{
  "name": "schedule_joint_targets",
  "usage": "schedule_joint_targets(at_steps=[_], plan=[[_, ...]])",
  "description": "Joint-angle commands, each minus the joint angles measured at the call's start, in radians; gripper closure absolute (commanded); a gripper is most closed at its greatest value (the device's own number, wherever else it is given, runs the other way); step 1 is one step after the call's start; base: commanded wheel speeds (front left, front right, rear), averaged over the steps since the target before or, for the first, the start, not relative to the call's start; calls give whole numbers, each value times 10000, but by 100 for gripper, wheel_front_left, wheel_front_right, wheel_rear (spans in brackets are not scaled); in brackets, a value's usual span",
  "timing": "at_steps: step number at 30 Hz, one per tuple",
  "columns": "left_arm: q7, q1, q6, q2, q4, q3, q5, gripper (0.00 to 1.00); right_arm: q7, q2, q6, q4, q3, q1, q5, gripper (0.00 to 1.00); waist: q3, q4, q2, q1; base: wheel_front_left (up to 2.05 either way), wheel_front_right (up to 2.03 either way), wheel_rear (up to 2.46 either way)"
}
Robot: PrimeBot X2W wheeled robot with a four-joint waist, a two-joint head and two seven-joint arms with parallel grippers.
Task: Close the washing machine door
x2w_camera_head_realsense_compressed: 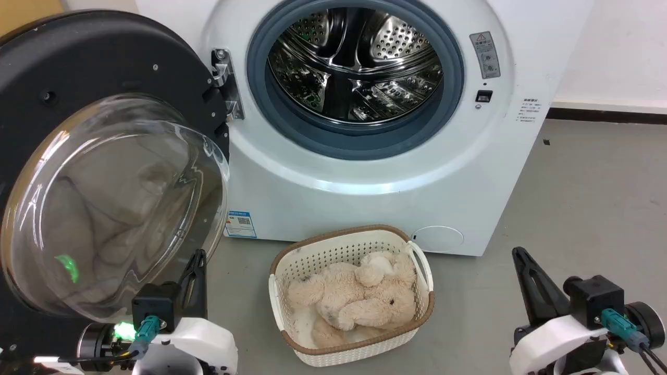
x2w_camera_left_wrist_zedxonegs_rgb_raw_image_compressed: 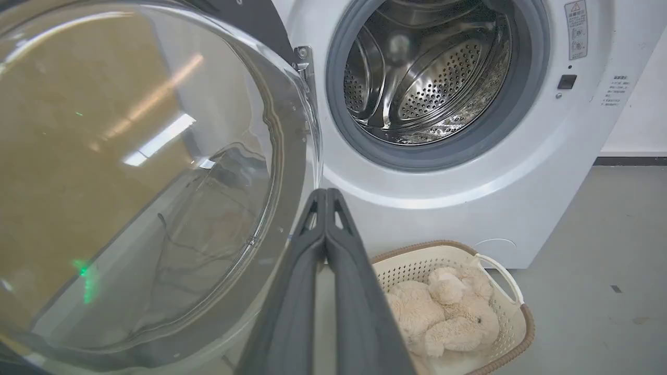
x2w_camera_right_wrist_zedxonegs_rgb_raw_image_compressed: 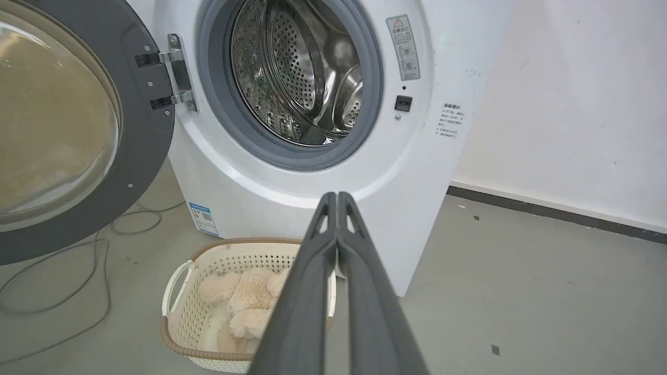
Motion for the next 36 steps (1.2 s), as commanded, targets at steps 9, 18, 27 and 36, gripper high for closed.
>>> schedule_joint_targets(at_steps=[9,18,27,36], plan=[[3,131,-43,3,-39,3,28,100,5,43,8,-39,-5,163,-78,100,0,0,0,0,0,0,0],[3,131,-43,3,-39,3,28,100,5,43,8,-39,-5,163,-78,100,0,0,0,0,0,0,0],[-100,-17,100,0,28,-70,-41,0,-98,0,0,26,-67,66,92,0,11,1,0,0,0,0,0],[-288,-67,278,0,15,-204,-96,100,-287,3,1,43,-191,63,296,0,36,18,0,0,0,0,0]])
